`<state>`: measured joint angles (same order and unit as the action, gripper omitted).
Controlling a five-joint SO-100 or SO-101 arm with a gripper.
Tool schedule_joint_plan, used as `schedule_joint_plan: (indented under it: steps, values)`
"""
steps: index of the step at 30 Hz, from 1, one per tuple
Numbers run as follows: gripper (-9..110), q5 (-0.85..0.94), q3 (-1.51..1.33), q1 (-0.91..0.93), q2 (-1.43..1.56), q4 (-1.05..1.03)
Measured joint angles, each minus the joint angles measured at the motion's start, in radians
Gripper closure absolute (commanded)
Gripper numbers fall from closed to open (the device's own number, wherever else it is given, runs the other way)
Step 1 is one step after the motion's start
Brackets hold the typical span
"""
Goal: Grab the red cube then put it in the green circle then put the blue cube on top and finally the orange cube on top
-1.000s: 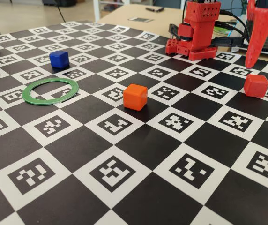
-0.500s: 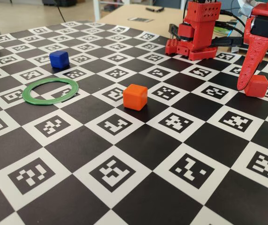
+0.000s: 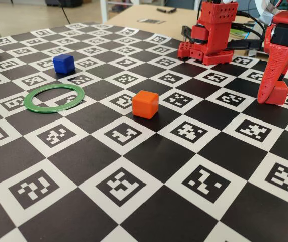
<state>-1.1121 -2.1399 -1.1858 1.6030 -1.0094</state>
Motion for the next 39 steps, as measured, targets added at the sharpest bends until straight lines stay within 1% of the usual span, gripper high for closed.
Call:
schedule_joint_plan:
  steps: [8,29,34,39]
  values:
    - [55,0.061,0.002,0.032,-0.012,0.028]
    - [57,0.391,0.002,0.052,-0.012,0.023]
    - [64,0.428,0.002,0.052,-0.012,0.005]
    - [72,0.417,0.002,0.052,-0.012,-0.002]
